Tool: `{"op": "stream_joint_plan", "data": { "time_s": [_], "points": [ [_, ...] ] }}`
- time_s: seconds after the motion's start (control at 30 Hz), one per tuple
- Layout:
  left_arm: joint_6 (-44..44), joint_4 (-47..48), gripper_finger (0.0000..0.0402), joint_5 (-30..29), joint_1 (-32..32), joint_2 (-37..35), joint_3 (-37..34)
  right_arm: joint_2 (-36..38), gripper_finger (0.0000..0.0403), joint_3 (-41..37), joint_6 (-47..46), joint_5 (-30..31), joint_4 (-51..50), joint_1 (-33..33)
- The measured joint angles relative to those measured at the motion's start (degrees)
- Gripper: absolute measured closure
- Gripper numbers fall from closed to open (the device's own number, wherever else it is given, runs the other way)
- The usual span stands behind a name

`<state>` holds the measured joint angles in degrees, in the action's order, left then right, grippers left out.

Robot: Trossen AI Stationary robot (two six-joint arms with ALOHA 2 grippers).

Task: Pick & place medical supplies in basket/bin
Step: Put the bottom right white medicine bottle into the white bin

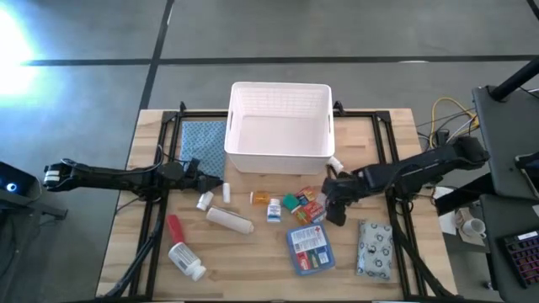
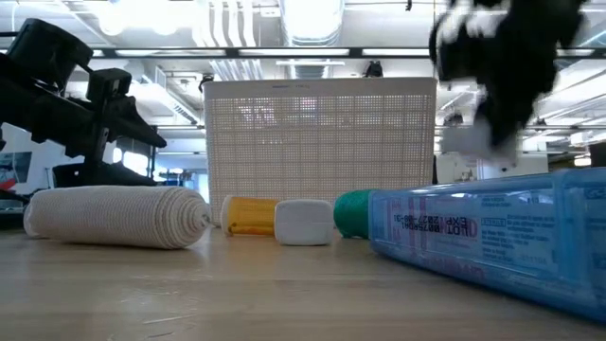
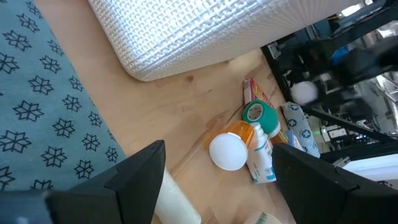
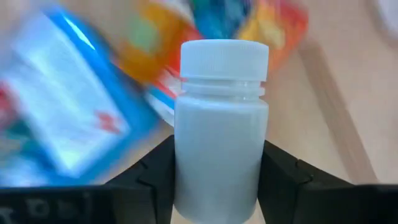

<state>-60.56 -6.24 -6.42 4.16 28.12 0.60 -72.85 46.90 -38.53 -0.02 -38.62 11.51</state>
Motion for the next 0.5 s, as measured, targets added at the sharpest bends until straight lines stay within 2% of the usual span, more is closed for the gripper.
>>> {"op": "stream_joint_plan", "data": {
  "time_s": [0.17,0.23,0.3,0.43,0.5],
  "points": [
    [-0.02,0.0,0.0128,0.0,-0.01,0.0,0.0,6.81,0.0239,8.98,-4.02,0.35,1.21,-0.1],
    [-0.02,0.0,0.0128,0.0,0.0,0.0,0.0,8.1,0.0238,13.19,-4.29,3.0,3.19,-0.21],
    [-0.02,0.0,0.0128,0.0,0.0,-0.01,0.0,8.35,0.0239,17.96,-1.44,9.95,5.61,-0.7],
    [-0.01,0.0,0.0128,0.0,0.0,0.0,0.0,5.88,0.0237,27.06,7.74,28.56,5.73,-5.21],
    [0.0,0.0,0.0128,0.0,0.0,0.0,0.0,3.92,0.0228,31.04,10.88,30.02,3.63,-10.94]
  ]
}}
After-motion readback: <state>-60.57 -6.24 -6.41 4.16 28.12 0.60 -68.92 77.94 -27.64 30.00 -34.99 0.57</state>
